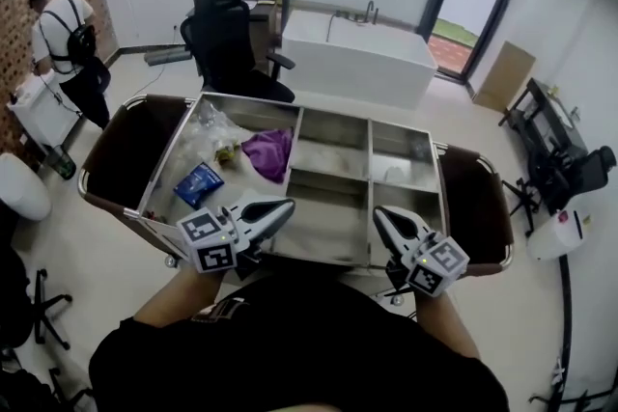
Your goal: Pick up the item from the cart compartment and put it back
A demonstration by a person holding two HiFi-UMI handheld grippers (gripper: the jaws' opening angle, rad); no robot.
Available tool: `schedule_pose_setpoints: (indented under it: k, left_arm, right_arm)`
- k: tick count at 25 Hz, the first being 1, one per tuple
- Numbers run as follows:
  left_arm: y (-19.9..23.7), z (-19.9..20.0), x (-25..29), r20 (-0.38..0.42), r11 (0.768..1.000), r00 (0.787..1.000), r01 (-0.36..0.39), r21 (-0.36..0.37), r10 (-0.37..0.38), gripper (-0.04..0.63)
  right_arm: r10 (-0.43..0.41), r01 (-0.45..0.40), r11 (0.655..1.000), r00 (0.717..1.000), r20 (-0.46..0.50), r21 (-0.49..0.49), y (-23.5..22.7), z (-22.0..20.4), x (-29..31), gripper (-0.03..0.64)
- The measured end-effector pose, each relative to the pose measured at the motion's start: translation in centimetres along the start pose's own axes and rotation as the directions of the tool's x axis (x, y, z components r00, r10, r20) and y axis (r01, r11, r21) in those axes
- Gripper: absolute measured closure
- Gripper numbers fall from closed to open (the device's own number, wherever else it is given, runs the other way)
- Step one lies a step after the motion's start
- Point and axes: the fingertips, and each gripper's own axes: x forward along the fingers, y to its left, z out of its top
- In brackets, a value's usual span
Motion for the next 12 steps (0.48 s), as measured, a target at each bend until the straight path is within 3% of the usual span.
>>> schedule_pose_setpoints:
  k: [12]
  left_arm:
    - [-0.60,-0.39,0.33,0.005,1.000,1.000,-0.010,0.006,0.010,0.595]
  right_arm:
    - [0.002,-0.002,0.999,1.000,-0.008,-0.053,0.14,0.37,-0.64,0.617]
